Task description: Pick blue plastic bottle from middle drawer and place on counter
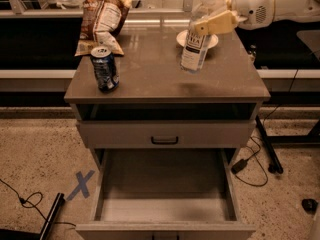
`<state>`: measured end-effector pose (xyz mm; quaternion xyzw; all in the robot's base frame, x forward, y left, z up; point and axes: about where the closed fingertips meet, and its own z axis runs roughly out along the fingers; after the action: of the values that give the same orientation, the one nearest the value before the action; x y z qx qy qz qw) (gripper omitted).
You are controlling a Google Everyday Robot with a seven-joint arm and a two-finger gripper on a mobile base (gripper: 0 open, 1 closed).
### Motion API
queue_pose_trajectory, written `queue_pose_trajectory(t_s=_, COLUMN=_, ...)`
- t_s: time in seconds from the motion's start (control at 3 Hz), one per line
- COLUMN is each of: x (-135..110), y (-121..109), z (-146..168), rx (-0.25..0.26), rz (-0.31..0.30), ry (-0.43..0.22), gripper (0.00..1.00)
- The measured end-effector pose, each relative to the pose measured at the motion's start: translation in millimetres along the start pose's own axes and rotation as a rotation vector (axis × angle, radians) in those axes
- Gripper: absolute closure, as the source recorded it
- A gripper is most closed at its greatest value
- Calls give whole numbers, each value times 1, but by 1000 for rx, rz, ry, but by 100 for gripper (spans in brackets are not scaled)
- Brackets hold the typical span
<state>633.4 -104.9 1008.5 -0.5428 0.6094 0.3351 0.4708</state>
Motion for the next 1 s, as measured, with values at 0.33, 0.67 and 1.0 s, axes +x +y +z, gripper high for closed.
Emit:
queue_pose_trajectory(t_s=0.33, x=32, y=-20, z=5, rx=78, rz=29, ry=129, gripper=73)
queue_pose_trajectory(t_s=0.67, x=65, y=-25, z=15, rx=92, rz=62, ry=178, gripper=50)
queue_pose_trajectory(t_s=1.0, x=65, y=-24, z=18, rx=85, rz=63, ry=177, gripper=27)
